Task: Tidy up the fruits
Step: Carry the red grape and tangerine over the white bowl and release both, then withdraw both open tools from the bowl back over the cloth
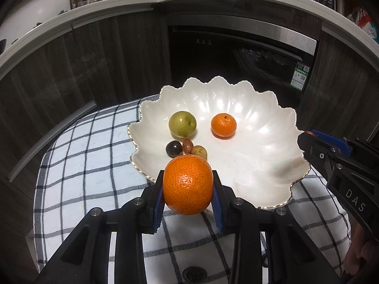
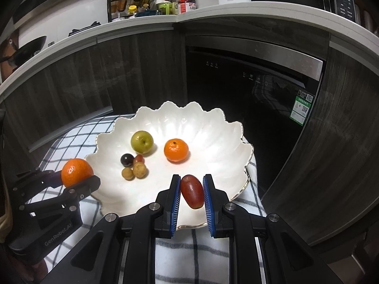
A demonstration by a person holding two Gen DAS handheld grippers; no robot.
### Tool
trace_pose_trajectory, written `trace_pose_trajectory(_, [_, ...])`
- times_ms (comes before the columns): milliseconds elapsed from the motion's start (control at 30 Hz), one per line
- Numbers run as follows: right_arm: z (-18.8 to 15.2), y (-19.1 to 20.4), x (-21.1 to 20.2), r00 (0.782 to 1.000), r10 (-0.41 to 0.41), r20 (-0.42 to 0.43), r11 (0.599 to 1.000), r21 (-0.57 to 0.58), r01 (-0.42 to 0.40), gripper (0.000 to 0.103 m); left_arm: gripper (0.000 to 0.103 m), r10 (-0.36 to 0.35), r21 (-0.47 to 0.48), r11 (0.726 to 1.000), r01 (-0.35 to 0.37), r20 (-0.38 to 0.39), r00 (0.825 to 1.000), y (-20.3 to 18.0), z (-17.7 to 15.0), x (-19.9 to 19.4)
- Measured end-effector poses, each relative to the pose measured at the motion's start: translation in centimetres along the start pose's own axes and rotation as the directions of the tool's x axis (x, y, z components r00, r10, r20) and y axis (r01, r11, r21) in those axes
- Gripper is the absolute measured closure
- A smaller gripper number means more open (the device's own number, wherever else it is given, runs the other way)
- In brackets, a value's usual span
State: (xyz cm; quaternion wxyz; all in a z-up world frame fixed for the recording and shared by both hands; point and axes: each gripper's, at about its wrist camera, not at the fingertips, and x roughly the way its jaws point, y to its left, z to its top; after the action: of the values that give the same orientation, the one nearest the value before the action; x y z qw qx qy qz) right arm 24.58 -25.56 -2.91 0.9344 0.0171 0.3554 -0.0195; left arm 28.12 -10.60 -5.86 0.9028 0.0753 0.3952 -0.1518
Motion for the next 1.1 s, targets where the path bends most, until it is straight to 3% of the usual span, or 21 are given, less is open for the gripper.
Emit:
trace_pose_trajectory(500, [-0.2, -0.8, 3.0, 0.999, 0.007, -0.054, 1.0, 0.012, -0.007, 0.082, 0.067, -0.008, 0.027, 1.0, 0.009, -0.041, 0.999, -0.7, 0.8, 2.7])
trace_pose_trajectory(667, [-0.1, -0.7, 3.5, 0.998, 0.013, -0.055, 1.0, 0.01, -0.012, 0.082, 0.047, 0.002, 0.029, 1.0, -0.001, -0.021, 1.0, -0.4, 1.0, 2.8])
trace_pose_trajectory(767, [0.0, -0.6, 3.6, 0.998, 0.015, -0.06, 1.0, 0.003, -0.015, 0.081, 0.043, 0.01, 0.022, 1.0, -0.01, -0.028, 1.0, -0.2, 1.0, 3.0])
trace_pose_trajectory(833, [0.2, -0.5, 3.6, 0.998, 0.008, -0.059, 1.0, 0.004, -0.008, 0.07, 0.041, 0.015, 0.014, 1.0, -0.015, -0.031, 0.999, 0.0, 0.9, 3.0])
trace_pose_trajectory(900, [0.2, -0.6, 3.3, 0.999, -0.003, -0.044, 1.0, 0.012, 0.004, 0.041, 0.033, 0.02, 0.005, 1.0, -0.02, -0.027, 0.999, 0.3, 0.9, 2.7])
trace_pose_trajectory(967, [0.3, -0.7, 2.9, 1.0, -0.02, -0.021, 1.0, 0.02, 0.021, 0.034, 0.029, 0.026, 0.001, 1.0, -0.026, -0.023, 0.999, 0.4, 0.9, 2.5])
trace_pose_trajectory(1100, [0.6, -0.7, 2.4, 1.0, -0.025, -0.011, 0.999, 0.022, 0.025, 0.034, 0.018, 0.038, -0.008, 0.999, -0.038, -0.015, 0.999, 0.7, 1.1, 1.9])
